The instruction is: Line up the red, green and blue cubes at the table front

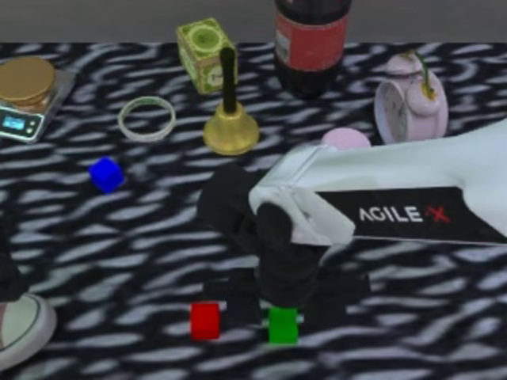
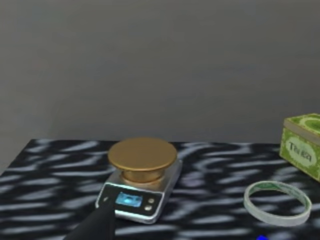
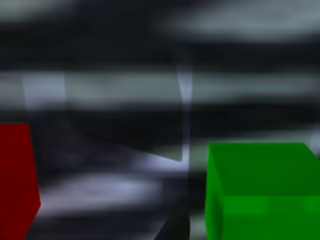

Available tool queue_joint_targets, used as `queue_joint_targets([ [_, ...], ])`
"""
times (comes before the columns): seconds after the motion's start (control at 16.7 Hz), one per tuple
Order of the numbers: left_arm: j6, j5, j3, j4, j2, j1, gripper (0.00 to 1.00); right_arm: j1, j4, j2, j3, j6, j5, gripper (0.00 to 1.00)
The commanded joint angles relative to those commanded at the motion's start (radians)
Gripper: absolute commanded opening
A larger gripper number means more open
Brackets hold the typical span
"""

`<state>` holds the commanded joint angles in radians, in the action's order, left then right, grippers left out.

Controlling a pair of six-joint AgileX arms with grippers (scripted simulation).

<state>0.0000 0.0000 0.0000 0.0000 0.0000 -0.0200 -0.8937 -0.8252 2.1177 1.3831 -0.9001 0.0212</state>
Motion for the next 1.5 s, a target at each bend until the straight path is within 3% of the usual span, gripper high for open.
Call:
queue_joint_targets([
  [0.12, 0.000, 0.000, 0.000, 0.000, 0.000, 0.000, 1.00, 0.000, 0.000, 0.000, 0.000, 0.000, 0.000, 0.98],
  [0.18, 0.000, 0.000, 0.000, 0.000, 0.000, 0.000, 1.00, 0.000, 0.000, 0.000, 0.000, 0.000, 0.000, 1.00],
  [0.72, 0.000, 0.000, 0.000, 0.000, 0.000, 0.000, 1.00, 0.001, -0.004, -0.002, 0.003, 0.000, 0.000, 1.00],
  [1.14, 0.000, 0.000, 0.000, 0.000, 0.000, 0.000, 1.00, -0.009, -0.219, -0.084, 0.126, -0.002, -0.001, 1.00],
  [1.5, 0.000, 0.000, 0.000, 0.000, 0.000, 0.000, 1.00, -0.005, -0.242, -0.097, 0.142, -0.001, -0.001, 1.00],
])
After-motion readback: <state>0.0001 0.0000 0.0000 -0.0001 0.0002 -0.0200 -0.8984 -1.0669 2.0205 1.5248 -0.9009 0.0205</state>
